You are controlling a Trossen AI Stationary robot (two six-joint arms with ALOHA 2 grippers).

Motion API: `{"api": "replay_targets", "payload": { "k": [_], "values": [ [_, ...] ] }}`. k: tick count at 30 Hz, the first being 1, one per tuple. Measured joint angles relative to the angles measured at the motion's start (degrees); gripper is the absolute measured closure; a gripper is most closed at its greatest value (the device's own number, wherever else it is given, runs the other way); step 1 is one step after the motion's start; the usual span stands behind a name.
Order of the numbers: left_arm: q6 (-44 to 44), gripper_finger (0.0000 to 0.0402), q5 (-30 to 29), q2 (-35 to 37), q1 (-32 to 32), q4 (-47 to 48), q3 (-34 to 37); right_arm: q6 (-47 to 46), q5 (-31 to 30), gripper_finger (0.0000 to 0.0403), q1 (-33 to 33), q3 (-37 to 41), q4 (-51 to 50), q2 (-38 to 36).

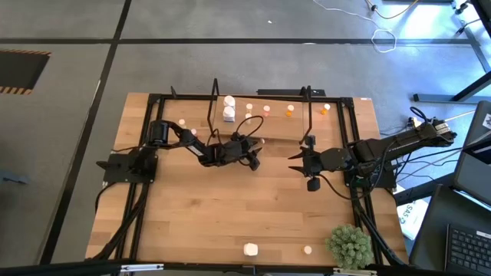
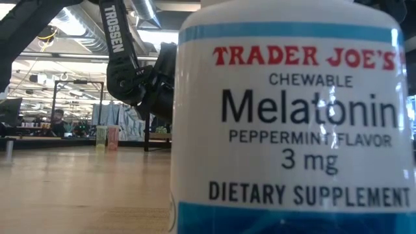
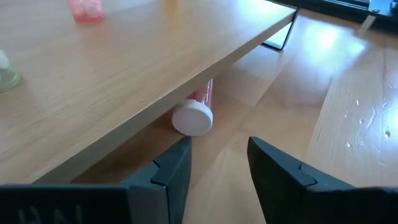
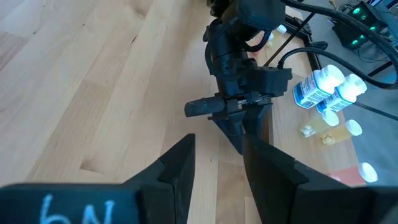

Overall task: Pick and place medicine bottles onto shelf by color
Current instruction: Put the bottom red pill bottle on the shelf aligned with the other red pill bottle

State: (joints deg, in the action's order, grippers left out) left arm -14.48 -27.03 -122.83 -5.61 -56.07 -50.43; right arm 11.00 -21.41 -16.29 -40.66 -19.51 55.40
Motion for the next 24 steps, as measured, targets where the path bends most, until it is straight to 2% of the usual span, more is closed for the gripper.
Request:
{"api": "replay_targets", "payload": {
  "k": [9, 24],
  "values": [
    [3.06, 0.025, -0.39, -3.61, 0.04, -1.92, -2.04, 0.0, 0.0, 0.0267, 0.0, 0.0, 0.12, 0.02],
    [4.17, 0.025, -1.99, -3.61, 0.02, -1.84, -2.43, 0.0, 0.0, 0.0267, 0.0, 0.0, 0.44, 0.02]
  ]
}}
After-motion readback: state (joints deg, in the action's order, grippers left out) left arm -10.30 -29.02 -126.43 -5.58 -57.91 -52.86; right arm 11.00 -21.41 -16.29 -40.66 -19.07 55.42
